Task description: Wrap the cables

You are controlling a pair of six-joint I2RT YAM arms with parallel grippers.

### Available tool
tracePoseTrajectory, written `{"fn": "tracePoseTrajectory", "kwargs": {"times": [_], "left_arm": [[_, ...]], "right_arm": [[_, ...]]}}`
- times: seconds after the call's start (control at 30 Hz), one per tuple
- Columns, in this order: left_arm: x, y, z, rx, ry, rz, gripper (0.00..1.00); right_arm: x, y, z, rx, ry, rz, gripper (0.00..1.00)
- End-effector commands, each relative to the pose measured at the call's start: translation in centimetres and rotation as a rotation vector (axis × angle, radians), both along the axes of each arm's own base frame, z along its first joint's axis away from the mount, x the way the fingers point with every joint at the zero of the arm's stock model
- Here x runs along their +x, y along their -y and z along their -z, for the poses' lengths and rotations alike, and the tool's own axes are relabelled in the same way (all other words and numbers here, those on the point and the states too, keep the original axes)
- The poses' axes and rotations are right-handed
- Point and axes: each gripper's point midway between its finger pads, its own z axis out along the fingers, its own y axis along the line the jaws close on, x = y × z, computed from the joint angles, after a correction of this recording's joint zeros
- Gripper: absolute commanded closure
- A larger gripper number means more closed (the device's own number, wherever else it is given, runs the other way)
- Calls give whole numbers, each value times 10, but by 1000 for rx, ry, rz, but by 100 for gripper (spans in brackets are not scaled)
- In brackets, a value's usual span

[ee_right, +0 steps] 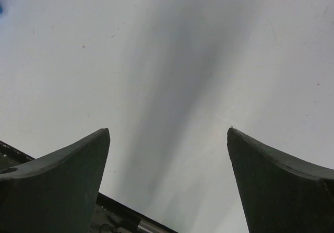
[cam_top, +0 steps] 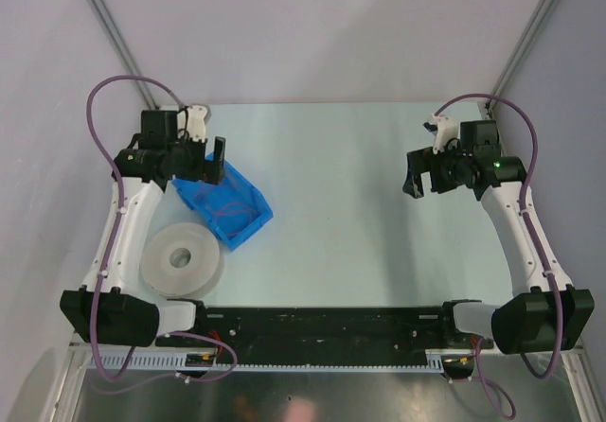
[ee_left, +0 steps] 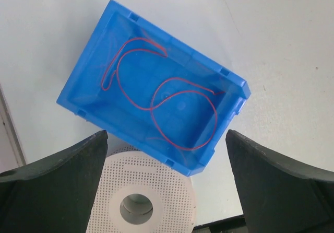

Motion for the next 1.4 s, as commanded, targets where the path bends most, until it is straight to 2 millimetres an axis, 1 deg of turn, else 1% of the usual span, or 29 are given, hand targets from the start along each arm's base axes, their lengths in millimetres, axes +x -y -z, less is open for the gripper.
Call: {"fn": "tracePoseTrajectory", "kwargs": {"times": [0.0,0.1,0.17,0.3,0.43,0.53,0.6,0.73,0.97,1.13,1.37], "left_arm": [[-8,-17,-2,25,-14,-12,1],[-18,-42,7,30,-50,-21,1],[-27,-63,15,61,-72,-19,1],[-55,-101,43,136,-155,7,1],[-82,-135,71,177,-235,9,0],[-98,-156,91,192,-299,-5,1],[-106,-166,101,190,-333,-7,1],[-117,-173,121,178,-386,11,1],[-127,-170,151,159,-443,50,1],[-128,-172,165,162,-451,48,1],[-123,-174,181,140,-470,41,1]], "right_arm": [[2,-5,-12,27,20,4,1],[2,-7,-10,28,10,-3,1],[2,-8,-8,28,2,-9,1],[0,-10,-5,31,-13,-16,1],[-1,-15,-4,40,-22,-32,1],[-4,-18,-2,51,-32,-47,1],[-6,-21,-1,65,-40,-58,1],[-6,-25,4,78,-54,-72,1],[-10,-33,8,87,-76,-114,1],[-11,-34,9,82,-83,-117,1],[-11,-33,11,72,-88,-113,1]]}}
